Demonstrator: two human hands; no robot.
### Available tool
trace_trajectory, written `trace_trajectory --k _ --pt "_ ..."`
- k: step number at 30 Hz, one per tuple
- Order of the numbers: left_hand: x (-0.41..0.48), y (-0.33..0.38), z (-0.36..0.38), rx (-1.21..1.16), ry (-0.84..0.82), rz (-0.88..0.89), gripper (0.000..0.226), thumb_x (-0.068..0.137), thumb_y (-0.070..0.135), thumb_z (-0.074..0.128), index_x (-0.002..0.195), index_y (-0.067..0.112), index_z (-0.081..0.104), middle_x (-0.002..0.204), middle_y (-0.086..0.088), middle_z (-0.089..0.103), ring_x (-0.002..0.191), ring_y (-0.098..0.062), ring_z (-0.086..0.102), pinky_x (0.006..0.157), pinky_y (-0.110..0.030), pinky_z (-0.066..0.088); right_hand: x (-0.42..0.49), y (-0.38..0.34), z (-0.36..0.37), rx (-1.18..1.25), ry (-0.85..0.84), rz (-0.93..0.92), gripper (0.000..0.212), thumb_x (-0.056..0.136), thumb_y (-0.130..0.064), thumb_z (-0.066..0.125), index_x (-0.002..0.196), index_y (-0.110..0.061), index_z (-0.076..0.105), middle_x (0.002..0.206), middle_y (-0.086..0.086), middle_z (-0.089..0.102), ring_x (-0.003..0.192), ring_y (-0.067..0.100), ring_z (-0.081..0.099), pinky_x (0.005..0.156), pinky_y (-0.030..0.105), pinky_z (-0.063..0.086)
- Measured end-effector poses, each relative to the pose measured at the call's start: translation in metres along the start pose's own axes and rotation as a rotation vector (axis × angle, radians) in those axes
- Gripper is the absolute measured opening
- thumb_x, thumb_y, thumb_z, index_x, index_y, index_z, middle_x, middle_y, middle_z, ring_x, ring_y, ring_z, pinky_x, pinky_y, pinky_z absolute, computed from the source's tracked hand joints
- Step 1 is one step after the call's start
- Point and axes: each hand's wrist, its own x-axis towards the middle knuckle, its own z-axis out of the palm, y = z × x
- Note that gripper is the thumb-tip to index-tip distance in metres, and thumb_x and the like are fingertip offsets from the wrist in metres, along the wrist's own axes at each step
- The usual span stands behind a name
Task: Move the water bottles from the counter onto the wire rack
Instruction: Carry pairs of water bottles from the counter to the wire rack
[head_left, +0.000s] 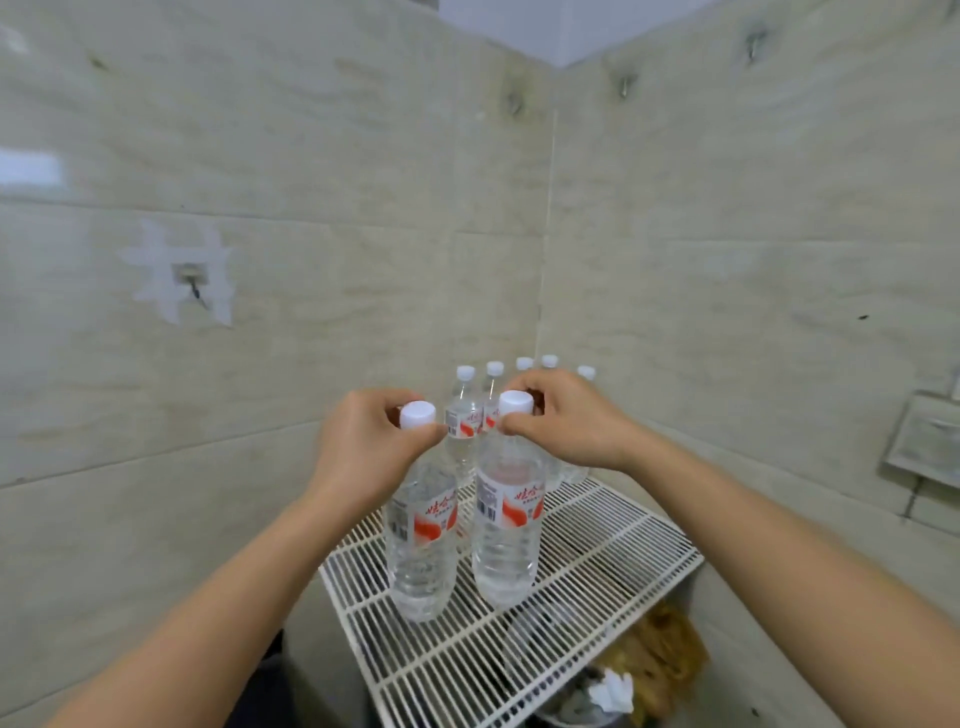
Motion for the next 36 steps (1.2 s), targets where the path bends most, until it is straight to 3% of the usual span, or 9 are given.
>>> trace_trajectory --k 8,13,17,21,26,31,36 --pt "0.059 0.005 0.099 -0.003 0.082 -0.091 0.019 0.070 0.026 0.075 0.066 0.008 0.069 0.051 -0.001 0.046 0.051 -0.012 0.034 0.049 -0.026 0.027 0.067 0.094 -0.023 -0.070 -0.063 -0.019 0.021 0.080 -0.025 0.068 0.085 -0.005 0.061 0.073 0.000 0.053 0.065 0.013 0.050 0.062 0.031 0.041" --pt "0.094 -0.006 0.148 0.028 0.115 -0.174 0.020 0.068 0.026 0.075 0.066 0.008 0.070 0.049 -0.003 0.049 0.049 -0.014 0.038 0.051 -0.028 0.031 0.109 0.144 -0.023 -0.135 -0.140 -0.065 0.016 0.080 -0.032 0.067 0.083 -0.017 0.060 0.082 0.003 0.062 0.077 0.020 0.058 0.067 0.039 0.048" --pt "0.114 -0.019 0.174 0.069 0.100 -0.220 0.015 0.067 0.031 0.074 0.068 0.017 0.071 0.060 -0.011 0.066 0.051 -0.016 0.051 0.053 -0.032 0.043 0.137 0.170 -0.022 -0.200 -0.196 -0.097 0.013 0.079 -0.034 0.064 0.079 -0.023 0.056 0.080 0.001 0.061 0.077 0.023 0.060 0.071 0.041 0.049" --pt "0.129 -0.028 0.190 0.152 0.078 -0.259 0.017 0.071 0.029 0.075 0.068 0.014 0.070 0.060 -0.012 0.064 0.052 -0.016 0.048 0.054 -0.028 0.038 0.159 0.187 -0.017 -0.254 -0.243 -0.091 0.016 0.080 -0.038 0.062 0.077 -0.028 0.049 0.083 -0.001 0.059 0.079 0.023 0.059 0.070 0.040 0.048" --pt "0.144 -0.035 0.199 0.130 0.058 -0.291 0.014 0.075 0.022 0.074 0.070 0.009 0.070 0.057 -0.006 0.055 0.053 -0.015 0.045 0.055 -0.028 0.036 0.181 0.199 -0.005 -0.293 -0.277 -0.086 0.022 0.082 -0.039 0.060 0.093 -0.020 0.057 0.093 0.002 0.060 0.083 0.024 0.060 0.072 0.040 0.051" --pt "0.155 -0.041 0.207 0.109 0.070 -0.314 0.013 0.075 0.018 0.075 0.070 0.008 0.070 0.057 -0.003 0.054 0.054 -0.015 0.044 0.057 -0.029 0.037 0.194 0.205 0.005 -0.353 -0.304 -0.074 0.021 0.083 -0.038 0.059 0.086 -0.017 0.058 0.087 0.004 0.061 0.075 0.024 0.060 0.056 0.032 0.041" --pt "0.160 -0.045 0.210 0.111 0.066 -0.313 0.012 0.075 0.018 0.074 0.071 0.007 0.071 0.056 -0.002 0.050 0.054 -0.015 0.042 0.057 -0.028 0.036 0.201 0.204 0.010 -0.350 -0.292 -0.068 0.028 0.084 -0.033 0.060 0.067 -0.019 0.043 0.075 0.003 0.052 0.067 0.023 0.052 0.050 0.031 0.032"
